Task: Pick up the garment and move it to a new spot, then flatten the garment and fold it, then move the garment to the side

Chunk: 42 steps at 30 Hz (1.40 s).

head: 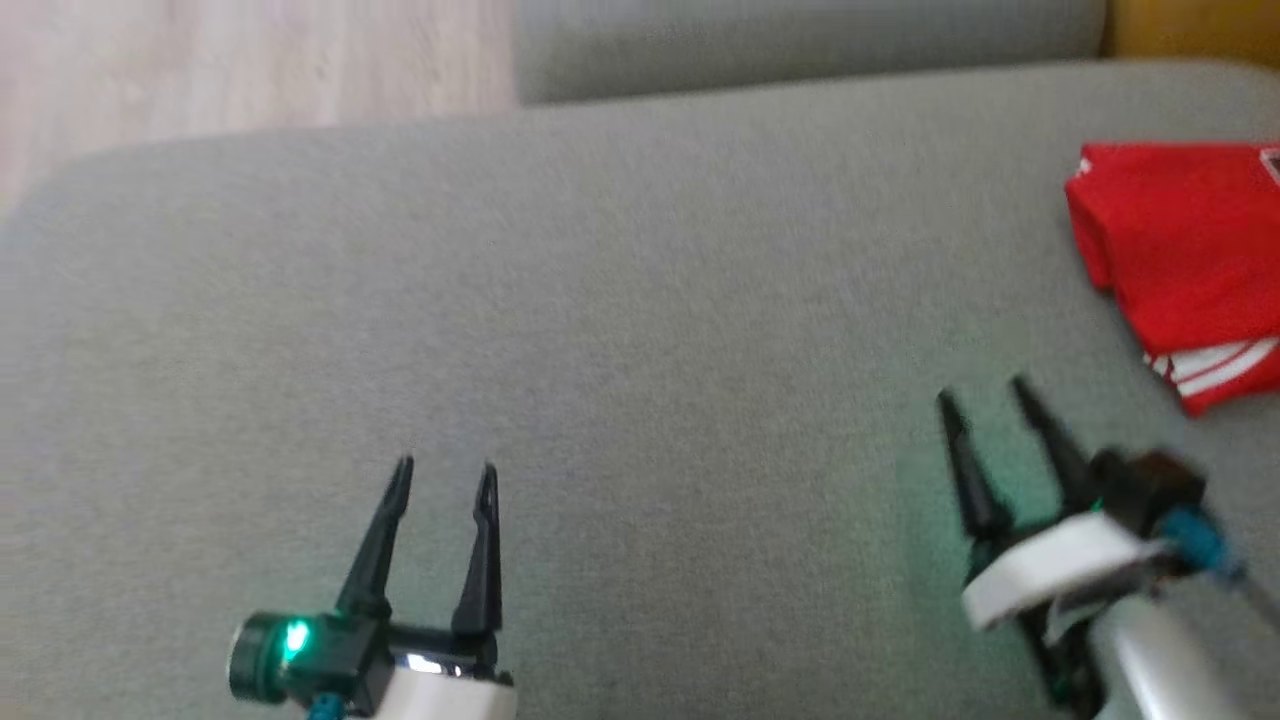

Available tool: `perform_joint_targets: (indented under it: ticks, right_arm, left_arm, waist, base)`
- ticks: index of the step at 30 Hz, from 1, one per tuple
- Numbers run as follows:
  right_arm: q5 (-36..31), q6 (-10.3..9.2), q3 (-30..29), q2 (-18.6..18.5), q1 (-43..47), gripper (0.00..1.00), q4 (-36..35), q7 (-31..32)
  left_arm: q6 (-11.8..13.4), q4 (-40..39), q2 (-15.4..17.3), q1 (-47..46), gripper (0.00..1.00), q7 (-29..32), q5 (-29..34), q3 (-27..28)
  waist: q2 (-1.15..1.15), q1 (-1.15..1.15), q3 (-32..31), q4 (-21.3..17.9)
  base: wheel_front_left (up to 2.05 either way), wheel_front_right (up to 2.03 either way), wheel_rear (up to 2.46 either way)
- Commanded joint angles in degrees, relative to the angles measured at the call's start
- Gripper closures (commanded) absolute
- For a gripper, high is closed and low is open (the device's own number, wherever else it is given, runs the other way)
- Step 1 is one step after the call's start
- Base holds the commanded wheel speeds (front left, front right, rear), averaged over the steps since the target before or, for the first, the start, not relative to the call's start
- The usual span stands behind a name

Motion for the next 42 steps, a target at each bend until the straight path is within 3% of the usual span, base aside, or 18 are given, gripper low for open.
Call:
perform_joint_targets:
  ticks: [1, 5, 12, 20, 34, 35, 42]
  right_arm:
    - [0.0, -0.04, 1.6, 0.3, -0.6, 0.00, 0.1, -4.0]
    - [-3.9, -0.04, 0.9, 3.2, 1.7, 0.00, 3.1, -7.4]
    - [-8.7, -0.04, -6.2, 7.1, 10.8, 0.00, -8.4, -7.5]
    - [-10.0, -0.04, -8.2, 7.9, 16.1, 0.00, -11.9, -7.5]
    - [-9.3, -0.04, -7.9, 8.0, 16.9, 0.00, -11.7, -7.5]
    - [-9.6, 0.00, -9.2, 8.3, 18.0, 1.00, -10.0, -6.9]
    - [-6.3, 0.00, -9.0, 8.2, 17.8, 1.00, -7.8, -6.3]
  left_arm:
    - [0.1, -1.1, -0.2, -0.3, 0.00, -0.3, -0.2, 1.2]
    - [0.2, -0.5, -0.2, 0.9, 0.00, -0.3, -0.2, 1.0]
    - [0.5, -1.3, -0.2, 3.5, 0.00, -0.3, 0.2, 3.4]
    - [0.3, -2.4, -0.2, 6.5, 0.00, -0.3, 0.7, 5.8]
    - [1.2, -2.6, -0.2, 7.5, 0.00, -0.3, 0.7, 6.6]
    - [0.9, -0.7, 0.1, 9.4, 1.00, 0.0, 0.2, 4.4]
    - [0.6, 1.5, 0.2, 9.4, 1.00, 0.5, -3.2, 4.4]
  waist:
    - [0.00, 0.01, -3.9, 2.2]
    - [0.00, 0.01, -6.9, 3.5]
    - [0.00, 0.01, -9.9, 3.7]
    - [0.00, 0.01, -10.9, 2.8]
    - [0.00, 0.01, -11.4, 2.0]
    - [0.00, 0.01, -11.4, 2.0]
    - [0.00, 0.02, -11.2, 1.9]
  base:
    - [0.00, 0.00, 0.00]
    - [0.00, 0.00, 0.00]
    - [0.00, 0.00, 0.00]
    - [0.00, 0.00, 0.00]
    - [0.00, 0.00, 0.00]
    - [0.00, 0.00, 0.00]
    - [0.00, 0.00, 0.00]
